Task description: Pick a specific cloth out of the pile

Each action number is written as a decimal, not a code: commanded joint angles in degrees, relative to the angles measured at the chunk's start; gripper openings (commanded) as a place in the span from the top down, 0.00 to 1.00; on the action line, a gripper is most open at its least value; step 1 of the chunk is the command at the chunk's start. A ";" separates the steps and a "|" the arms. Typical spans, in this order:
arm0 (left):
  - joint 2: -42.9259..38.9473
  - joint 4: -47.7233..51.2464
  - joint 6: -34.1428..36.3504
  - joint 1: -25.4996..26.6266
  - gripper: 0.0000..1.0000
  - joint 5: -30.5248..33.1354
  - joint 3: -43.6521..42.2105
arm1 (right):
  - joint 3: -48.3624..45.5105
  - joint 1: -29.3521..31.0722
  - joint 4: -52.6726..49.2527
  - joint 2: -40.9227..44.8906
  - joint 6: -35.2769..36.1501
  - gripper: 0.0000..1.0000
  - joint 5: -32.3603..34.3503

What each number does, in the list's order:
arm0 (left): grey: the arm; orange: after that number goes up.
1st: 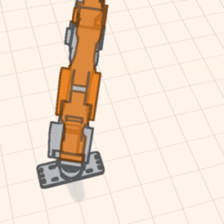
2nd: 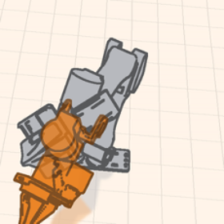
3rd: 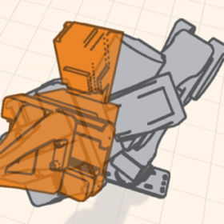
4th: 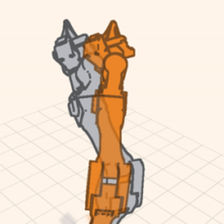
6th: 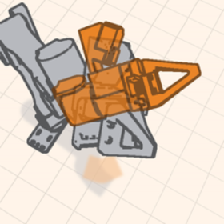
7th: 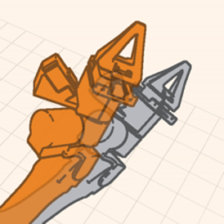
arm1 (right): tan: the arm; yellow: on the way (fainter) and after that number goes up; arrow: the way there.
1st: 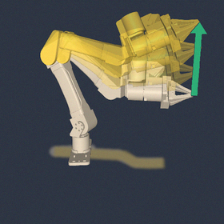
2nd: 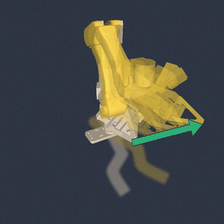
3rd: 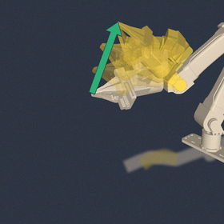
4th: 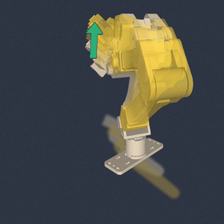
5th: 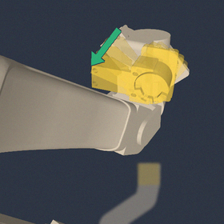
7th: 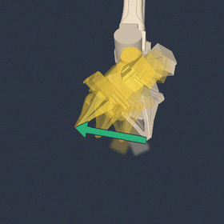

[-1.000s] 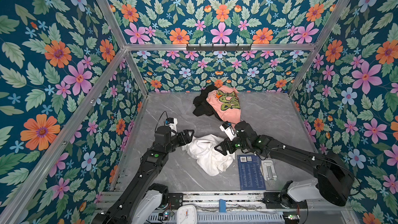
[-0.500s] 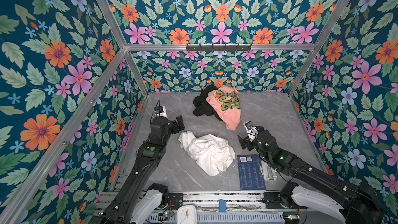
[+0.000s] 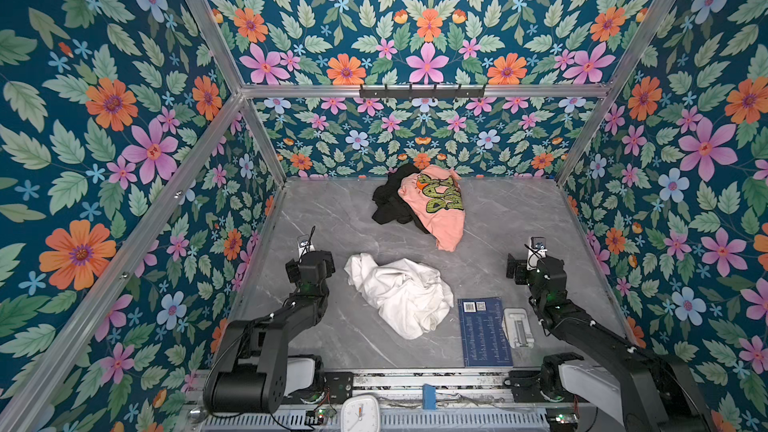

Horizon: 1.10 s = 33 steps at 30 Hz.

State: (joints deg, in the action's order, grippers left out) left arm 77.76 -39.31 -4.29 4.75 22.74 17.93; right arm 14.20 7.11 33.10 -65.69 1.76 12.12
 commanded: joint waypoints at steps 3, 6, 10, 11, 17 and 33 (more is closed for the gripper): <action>6.63 -14.37 7.33 -1.93 0.15 -9.49 2.79 | 2.35 -3.34 14.31 -9.31 -1.25 0.01 -4.65; 8.34 -10.42 6.92 -3.65 0.20 -16.41 5.69 | 4.09 -6.11 17.00 -15.54 -2.80 0.02 -7.68; 10.63 -19.03 5.44 -4.22 0.23 -22.40 3.32 | 3.22 -8.17 19.06 -17.51 -4.94 0.01 -9.80; 12.99 -26.86 5.37 -4.03 0.23 -21.41 0.26 | 3.99 -8.39 15.38 -16.02 -5.34 0.01 -10.20; 14.64 -32.87 3.30 -4.14 0.00 -16.90 -2.07 | 3.77 -8.43 17.02 -16.76 -5.21 0.01 -10.11; 15.25 -31.03 3.85 -4.27 0.00 -19.14 -0.60 | 3.82 -8.44 16.83 -16.68 -5.20 0.01 -10.19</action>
State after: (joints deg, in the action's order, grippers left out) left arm 93.06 -68.97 -0.12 0.49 4.14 17.15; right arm 17.82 -1.37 49.43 -82.65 -3.03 1.87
